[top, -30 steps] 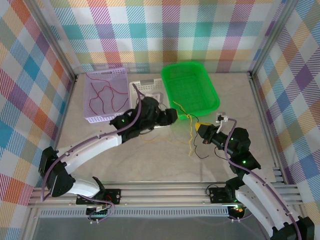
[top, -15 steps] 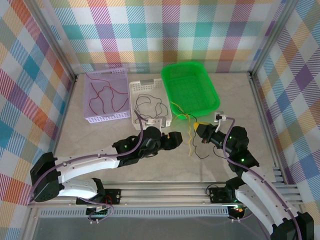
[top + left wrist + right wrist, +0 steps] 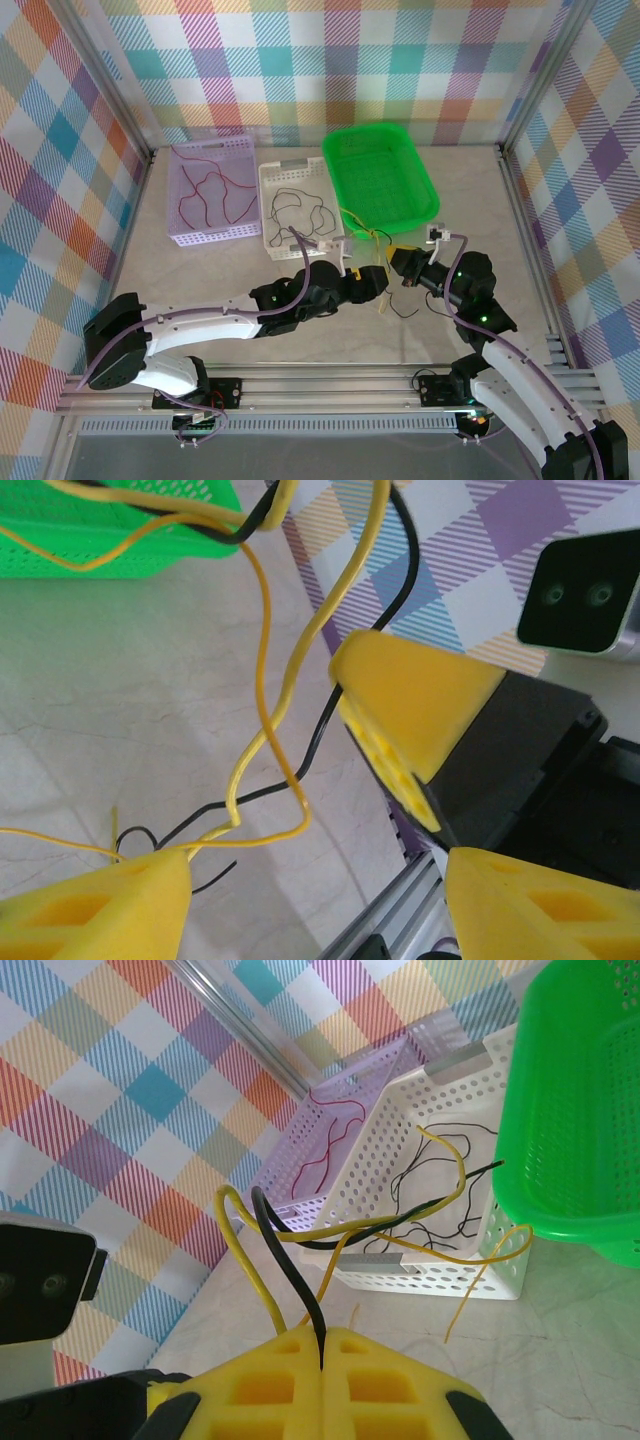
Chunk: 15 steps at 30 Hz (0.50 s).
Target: Untangle the cables
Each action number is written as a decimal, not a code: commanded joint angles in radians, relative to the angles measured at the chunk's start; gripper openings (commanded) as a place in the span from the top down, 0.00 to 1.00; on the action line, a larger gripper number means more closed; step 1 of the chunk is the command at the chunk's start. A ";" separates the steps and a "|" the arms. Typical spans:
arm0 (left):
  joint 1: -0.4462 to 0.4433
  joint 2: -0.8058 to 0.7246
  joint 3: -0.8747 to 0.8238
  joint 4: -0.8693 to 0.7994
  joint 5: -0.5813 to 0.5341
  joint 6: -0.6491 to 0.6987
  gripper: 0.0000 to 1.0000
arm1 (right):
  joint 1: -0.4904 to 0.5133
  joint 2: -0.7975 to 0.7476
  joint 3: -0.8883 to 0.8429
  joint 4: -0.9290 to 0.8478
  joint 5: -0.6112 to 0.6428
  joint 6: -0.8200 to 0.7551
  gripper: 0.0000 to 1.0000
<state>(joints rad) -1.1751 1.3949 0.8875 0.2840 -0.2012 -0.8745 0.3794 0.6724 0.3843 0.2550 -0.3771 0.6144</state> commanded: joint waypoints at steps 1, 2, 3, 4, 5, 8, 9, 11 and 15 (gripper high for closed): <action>-0.011 -0.007 0.031 0.012 -0.062 0.015 0.34 | 0.007 -0.004 -0.007 0.059 -0.020 0.002 1.00; -0.010 -0.010 0.028 0.011 -0.074 0.015 0.34 | 0.009 -0.003 -0.006 0.059 -0.022 0.002 1.00; -0.011 -0.012 0.028 0.011 -0.084 0.019 0.35 | 0.009 -0.003 -0.005 0.060 -0.023 0.002 1.00; -0.010 -0.013 0.031 0.011 -0.091 0.027 0.35 | 0.010 -0.001 -0.005 0.061 -0.023 0.002 1.00; -0.010 -0.014 0.035 0.008 -0.095 0.033 0.36 | 0.010 -0.001 -0.005 0.062 -0.023 0.001 1.00; -0.010 -0.005 0.053 -0.009 -0.106 0.050 0.40 | 0.012 0.001 -0.006 0.064 -0.025 0.000 1.00; -0.011 -0.001 0.056 -0.010 -0.108 0.052 0.44 | 0.012 0.001 -0.005 0.064 -0.024 0.000 1.00; -0.010 0.004 0.059 -0.008 -0.112 0.053 0.52 | 0.013 0.001 -0.005 0.065 -0.024 0.000 1.00; -0.008 0.011 0.059 0.011 -0.117 0.053 0.57 | 0.016 0.007 -0.004 0.073 -0.034 0.001 1.00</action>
<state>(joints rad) -1.1759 1.3968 0.9173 0.2768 -0.2935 -0.8410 0.3878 0.6769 0.3843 0.2695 -0.3843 0.6144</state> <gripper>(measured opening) 0.437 0.041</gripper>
